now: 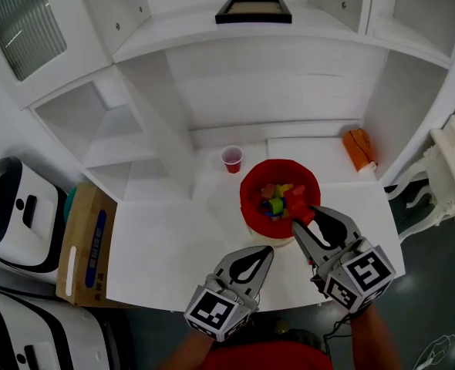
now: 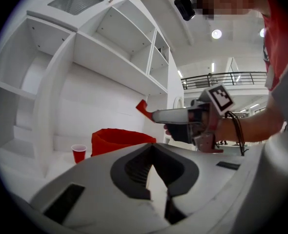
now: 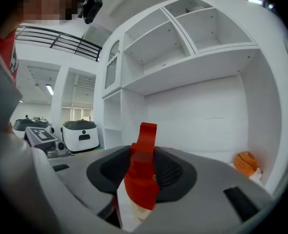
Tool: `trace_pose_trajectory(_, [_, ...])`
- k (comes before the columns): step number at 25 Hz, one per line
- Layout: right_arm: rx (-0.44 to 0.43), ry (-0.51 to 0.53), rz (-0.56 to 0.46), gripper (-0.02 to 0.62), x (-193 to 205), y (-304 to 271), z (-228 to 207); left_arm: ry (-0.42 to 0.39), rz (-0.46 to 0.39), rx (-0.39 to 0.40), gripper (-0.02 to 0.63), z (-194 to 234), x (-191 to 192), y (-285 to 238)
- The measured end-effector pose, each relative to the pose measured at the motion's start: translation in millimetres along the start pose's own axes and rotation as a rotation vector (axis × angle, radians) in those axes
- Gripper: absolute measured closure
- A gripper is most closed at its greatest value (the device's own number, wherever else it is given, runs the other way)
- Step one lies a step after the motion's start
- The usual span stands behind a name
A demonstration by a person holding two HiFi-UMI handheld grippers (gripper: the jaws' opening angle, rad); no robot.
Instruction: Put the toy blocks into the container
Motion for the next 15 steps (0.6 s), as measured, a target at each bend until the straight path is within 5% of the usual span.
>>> trace_pose_trajectory(7, [0.035,-0.051,0.01,0.42,1,-27,-6,-0.092,0.05,0.119,0.586,-9,18,-5])
trace_pose_trajectory(11, [0.133,0.01,-0.027,0.581,0,-2,-5,-0.115,0.102,0.21,0.583,-20,31,-15])
trace_pose_trajectory(15, [0.202,-0.012,-0.025,0.583,10,31,-13,-0.146,0.187,0.32,0.51,-39,56,-38])
Point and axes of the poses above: the fingertips, and each gripper's own axes: y backward along the fingers, z to its left, x out of its underside, the point moved 5 cm from there along y, backward along the fingers
